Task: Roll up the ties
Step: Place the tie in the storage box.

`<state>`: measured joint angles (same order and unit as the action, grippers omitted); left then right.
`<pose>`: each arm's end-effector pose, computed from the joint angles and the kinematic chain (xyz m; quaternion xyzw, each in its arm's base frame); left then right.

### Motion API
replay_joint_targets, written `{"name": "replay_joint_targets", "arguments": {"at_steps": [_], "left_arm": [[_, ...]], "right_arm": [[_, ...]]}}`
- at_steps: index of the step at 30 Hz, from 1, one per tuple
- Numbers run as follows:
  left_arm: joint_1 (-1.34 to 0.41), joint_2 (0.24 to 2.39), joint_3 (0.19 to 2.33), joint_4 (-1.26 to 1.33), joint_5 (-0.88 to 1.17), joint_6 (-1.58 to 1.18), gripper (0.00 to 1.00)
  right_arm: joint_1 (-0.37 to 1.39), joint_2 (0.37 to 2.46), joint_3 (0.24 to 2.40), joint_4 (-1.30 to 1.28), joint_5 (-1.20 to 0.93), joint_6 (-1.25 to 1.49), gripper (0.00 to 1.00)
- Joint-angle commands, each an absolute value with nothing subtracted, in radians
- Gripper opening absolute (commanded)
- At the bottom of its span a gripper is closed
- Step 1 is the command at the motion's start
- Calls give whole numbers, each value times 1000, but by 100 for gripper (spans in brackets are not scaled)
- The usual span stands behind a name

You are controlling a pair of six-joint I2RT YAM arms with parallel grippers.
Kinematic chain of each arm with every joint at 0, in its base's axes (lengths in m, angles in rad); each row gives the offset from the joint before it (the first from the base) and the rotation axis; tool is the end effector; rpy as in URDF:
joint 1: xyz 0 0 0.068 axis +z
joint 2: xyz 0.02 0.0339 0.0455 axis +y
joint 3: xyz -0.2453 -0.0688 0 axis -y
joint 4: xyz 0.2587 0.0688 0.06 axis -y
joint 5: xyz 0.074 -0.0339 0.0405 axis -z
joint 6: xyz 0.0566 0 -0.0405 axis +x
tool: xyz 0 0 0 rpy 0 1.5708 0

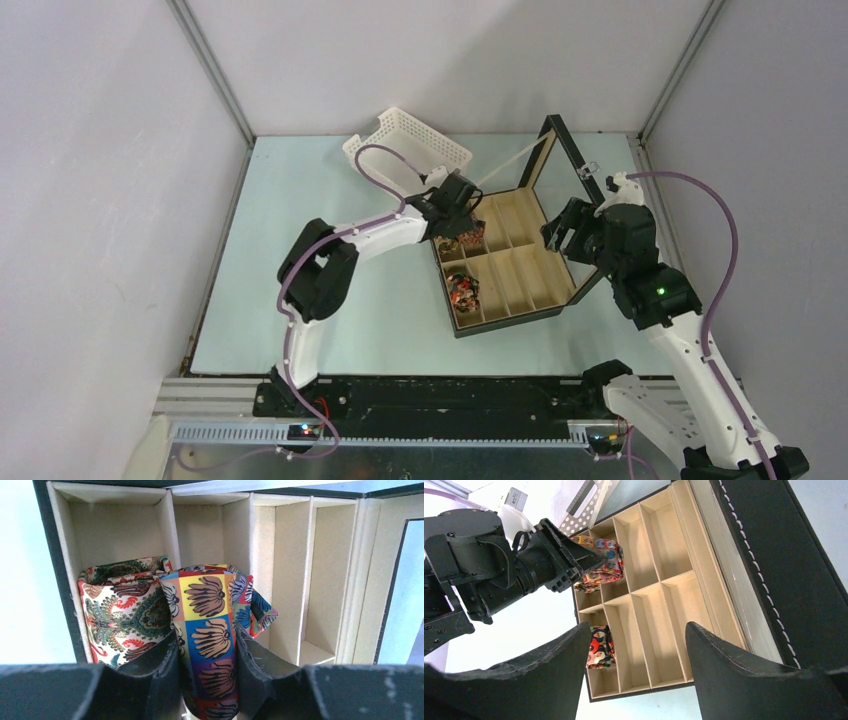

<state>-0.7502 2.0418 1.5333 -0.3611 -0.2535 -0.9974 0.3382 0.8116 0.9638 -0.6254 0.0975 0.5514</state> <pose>0.3532 -0.3098 0.1601 -0.1579 0.9192 -0.1850 0.3097 0.2035 0.0657 0.3306 0.1159 0.8446 0.1867 0.4882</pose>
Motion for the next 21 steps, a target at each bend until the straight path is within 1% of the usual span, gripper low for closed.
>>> {"name": "replay_joint_targets", "arguments": {"at_steps": [1, 9, 16, 21], "left_arm": [[-745, 2069, 1553, -426, -270, -982, 0], [-746, 2209, 1776, -675, -335, -942, 0], [-756, 2355, 1954, -819, -350, -930, 0], [-766, 2397, 2044, -865, -365, -932, 0]], "right_arm": [[336, 811, 967, -593, 94, 565, 72], [335, 811, 966, -598, 94, 568, 72], [336, 801, 956, -600, 100, 562, 72], [336, 796, 956, -610, 111, 554, 72]]}}
